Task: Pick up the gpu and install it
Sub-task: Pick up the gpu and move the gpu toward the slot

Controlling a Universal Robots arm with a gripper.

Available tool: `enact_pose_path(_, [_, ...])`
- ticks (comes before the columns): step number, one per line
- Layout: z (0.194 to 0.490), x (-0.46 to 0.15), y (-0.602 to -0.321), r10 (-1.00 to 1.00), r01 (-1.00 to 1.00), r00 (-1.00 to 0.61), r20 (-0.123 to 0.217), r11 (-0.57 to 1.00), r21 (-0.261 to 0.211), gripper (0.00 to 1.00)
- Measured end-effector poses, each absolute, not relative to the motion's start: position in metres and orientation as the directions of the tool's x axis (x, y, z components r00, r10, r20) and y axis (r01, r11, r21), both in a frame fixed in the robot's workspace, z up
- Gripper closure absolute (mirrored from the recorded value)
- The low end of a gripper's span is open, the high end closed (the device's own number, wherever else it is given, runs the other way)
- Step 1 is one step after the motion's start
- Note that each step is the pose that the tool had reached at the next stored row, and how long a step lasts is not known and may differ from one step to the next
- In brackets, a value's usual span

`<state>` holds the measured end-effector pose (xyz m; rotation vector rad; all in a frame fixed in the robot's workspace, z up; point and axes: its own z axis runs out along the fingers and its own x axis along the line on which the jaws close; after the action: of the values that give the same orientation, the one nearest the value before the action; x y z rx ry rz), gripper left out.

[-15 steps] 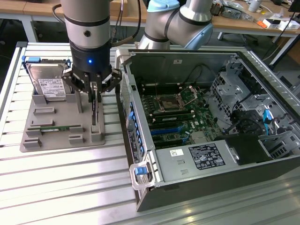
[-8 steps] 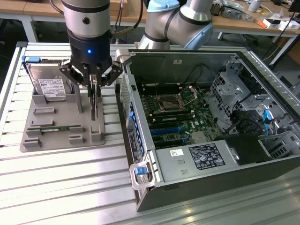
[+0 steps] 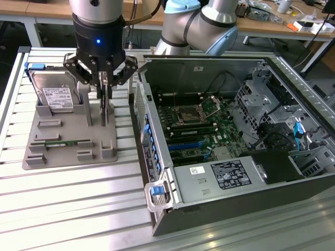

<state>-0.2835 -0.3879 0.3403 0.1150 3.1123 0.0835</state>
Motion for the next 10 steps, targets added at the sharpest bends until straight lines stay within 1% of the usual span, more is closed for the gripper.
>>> enact_pose_path(10, [0.361, -0.283, -0.388, 0.075, 0.073, -0.997, -0.024, 0.996, 0.057, 0.74])
